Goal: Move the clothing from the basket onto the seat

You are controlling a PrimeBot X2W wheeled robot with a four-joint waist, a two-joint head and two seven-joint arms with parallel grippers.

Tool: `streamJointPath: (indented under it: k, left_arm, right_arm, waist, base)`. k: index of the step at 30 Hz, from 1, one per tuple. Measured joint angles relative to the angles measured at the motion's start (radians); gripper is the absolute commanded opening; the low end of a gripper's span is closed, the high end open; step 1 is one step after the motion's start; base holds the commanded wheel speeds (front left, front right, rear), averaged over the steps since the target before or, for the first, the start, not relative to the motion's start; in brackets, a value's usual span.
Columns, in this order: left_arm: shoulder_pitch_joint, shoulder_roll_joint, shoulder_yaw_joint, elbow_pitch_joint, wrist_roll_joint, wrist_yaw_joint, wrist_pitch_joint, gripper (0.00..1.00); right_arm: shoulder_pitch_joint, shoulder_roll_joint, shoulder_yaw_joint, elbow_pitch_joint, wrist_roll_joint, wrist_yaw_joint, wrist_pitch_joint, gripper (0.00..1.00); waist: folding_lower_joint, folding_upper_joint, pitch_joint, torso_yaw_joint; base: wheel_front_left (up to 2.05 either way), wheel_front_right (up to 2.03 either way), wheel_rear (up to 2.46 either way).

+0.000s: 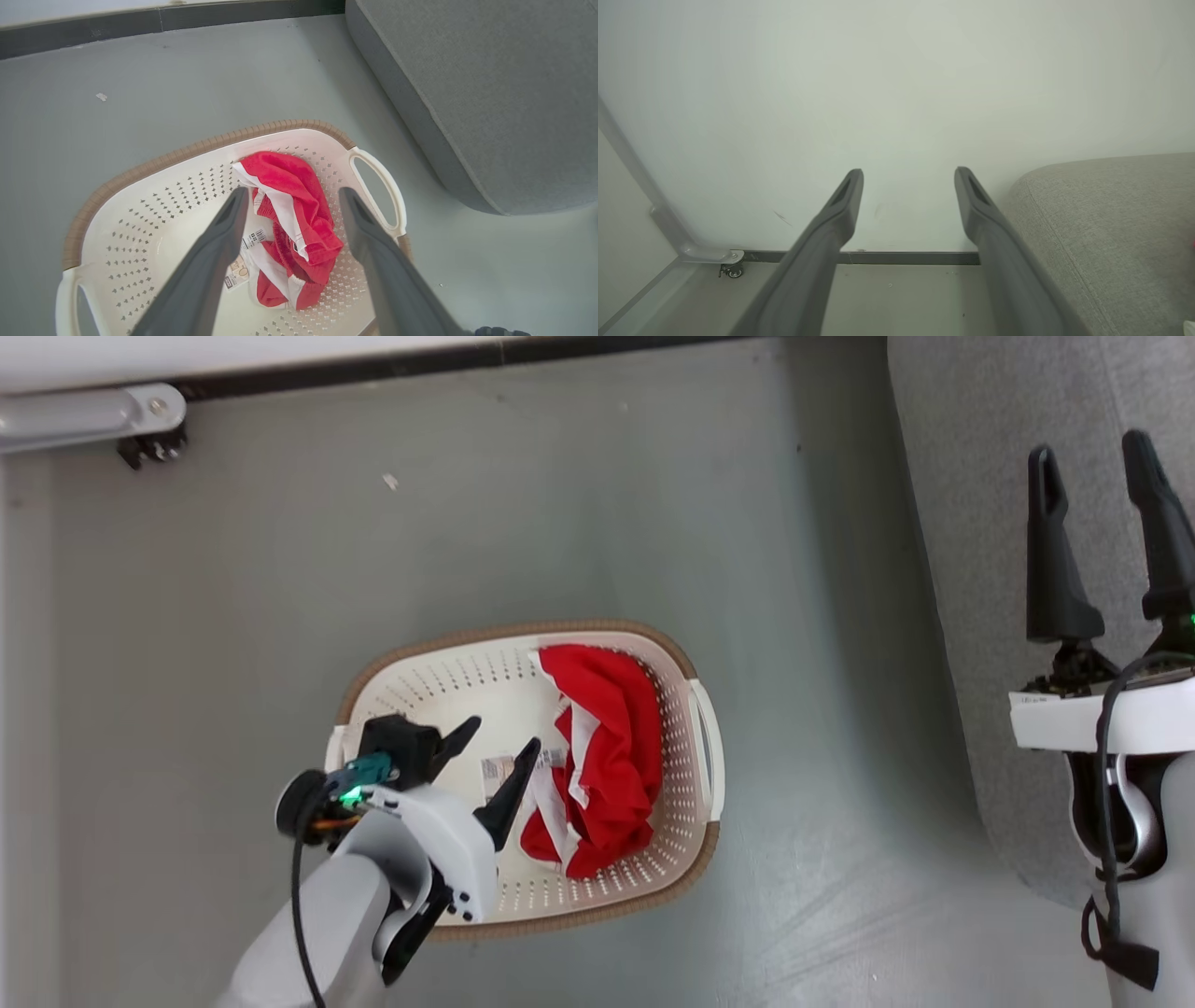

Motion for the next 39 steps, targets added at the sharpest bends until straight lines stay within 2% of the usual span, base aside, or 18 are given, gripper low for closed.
streamJointPath:
  k: [10,30,39]
  left_arm:
    - [-0.084,0.015,-0.076,0.055,0.017,0.000,0.017,1.00]
    - [-0.237,0.007,-0.095,0.140,0.013,0.000,0.030,1.00]
    - [-0.295,0.000,-0.097,0.170,-0.004,0.000,0.036,1.00]
  right_arm:
    - [-0.077,0.005,0.013,-0.012,0.001,0.000,0.000,1.00]
    - [-0.258,0.015,0.077,-0.048,0.000,0.000,-0.005,1.00]
    - [-0.286,0.021,0.092,-0.053,0.000,0.000,-0.005,1.00]
  waist:
    - [0.0000,0.0000,0.100,-0.030]
    - [0.0000,0.0000,0.271,-0.084]
    - [0.0000,0.0000,0.326,-0.107]
  base:
    - [0.00,0.00,0.00]
    - [0.00,0.00,0.00]
    - [0.00,0.00,0.00]
